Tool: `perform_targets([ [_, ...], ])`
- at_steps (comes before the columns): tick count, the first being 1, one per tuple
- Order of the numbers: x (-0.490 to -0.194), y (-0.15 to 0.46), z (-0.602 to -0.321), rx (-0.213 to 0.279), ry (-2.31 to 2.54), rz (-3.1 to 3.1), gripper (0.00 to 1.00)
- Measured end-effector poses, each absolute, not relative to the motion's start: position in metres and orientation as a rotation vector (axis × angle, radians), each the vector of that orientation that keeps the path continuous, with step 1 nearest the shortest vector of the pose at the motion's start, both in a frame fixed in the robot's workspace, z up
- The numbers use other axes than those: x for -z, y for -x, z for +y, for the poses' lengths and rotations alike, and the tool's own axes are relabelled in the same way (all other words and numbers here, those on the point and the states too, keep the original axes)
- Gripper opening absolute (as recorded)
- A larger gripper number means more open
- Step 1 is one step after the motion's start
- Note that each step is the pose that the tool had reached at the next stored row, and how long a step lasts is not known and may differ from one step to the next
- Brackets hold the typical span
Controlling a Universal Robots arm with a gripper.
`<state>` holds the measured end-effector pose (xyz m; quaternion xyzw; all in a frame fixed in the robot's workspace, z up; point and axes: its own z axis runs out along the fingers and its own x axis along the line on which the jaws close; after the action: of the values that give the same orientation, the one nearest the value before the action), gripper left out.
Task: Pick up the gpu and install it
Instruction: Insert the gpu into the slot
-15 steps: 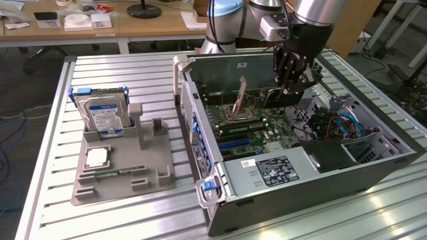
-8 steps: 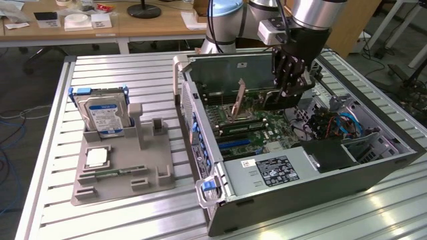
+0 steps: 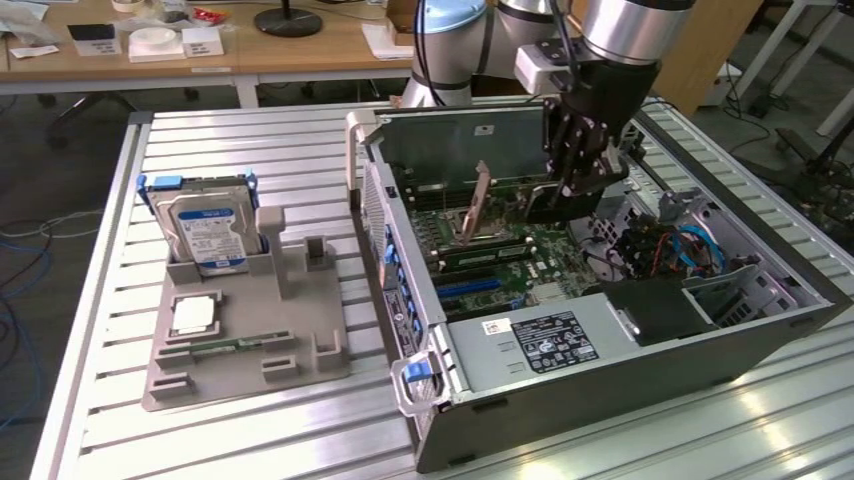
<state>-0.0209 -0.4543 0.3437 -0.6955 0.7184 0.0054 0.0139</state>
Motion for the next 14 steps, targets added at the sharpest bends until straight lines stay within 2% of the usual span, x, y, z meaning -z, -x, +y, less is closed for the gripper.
perform_targets([
  [14, -0.3390, 0.0259, -0.4543, -0.017, 2.167, 2.237, 0.26],
])
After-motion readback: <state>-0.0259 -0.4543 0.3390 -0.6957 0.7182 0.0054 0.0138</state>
